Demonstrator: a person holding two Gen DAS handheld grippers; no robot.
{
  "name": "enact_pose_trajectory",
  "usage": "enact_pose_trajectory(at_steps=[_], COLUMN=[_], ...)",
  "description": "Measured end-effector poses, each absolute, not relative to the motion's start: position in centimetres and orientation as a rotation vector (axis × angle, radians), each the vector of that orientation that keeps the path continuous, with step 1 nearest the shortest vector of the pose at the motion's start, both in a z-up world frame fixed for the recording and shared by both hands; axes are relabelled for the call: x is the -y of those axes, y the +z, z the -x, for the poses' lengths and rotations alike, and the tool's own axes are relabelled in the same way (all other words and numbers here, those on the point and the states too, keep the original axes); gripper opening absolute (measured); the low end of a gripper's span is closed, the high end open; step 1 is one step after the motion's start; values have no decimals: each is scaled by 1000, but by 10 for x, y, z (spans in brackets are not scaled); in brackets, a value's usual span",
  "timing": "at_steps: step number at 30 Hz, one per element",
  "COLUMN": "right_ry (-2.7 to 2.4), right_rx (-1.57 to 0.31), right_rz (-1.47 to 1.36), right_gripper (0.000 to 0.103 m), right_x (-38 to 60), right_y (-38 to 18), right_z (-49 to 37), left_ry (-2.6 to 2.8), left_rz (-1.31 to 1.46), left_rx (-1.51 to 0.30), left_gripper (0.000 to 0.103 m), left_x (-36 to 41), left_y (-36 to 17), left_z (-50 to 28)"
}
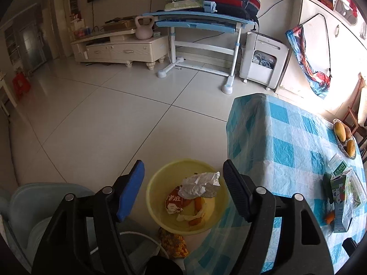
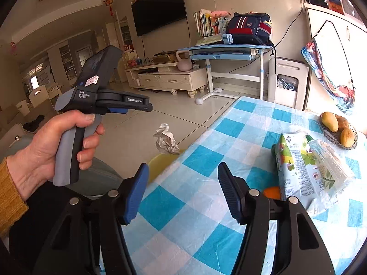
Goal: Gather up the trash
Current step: 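Move both grippers back toward the table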
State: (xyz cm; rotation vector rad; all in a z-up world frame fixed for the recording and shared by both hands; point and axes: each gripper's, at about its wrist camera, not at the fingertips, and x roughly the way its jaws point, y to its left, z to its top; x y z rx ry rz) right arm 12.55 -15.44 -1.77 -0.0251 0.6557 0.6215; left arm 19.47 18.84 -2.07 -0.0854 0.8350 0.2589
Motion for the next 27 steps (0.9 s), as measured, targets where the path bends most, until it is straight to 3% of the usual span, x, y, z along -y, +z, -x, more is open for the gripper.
enact_pose_trajectory(at_steps=[3, 13, 27], right_ry=[533, 363, 344], right_rx=[-661, -705, -724], right_rz=[27, -83, -92], right_gripper=[63, 65, 69], right_x=[187, 239, 246], right_y=[-27, -43, -50], right_z=[-112, -115, -98], left_ry=[282, 282, 252], left_rz=[23, -49, -86], left_rx=[-756, -589, -553], left_gripper=[77, 82, 85], left_x=[-178, -148, -132], left_y=[-4, 31, 36], left_z=[-187, -160, -143])
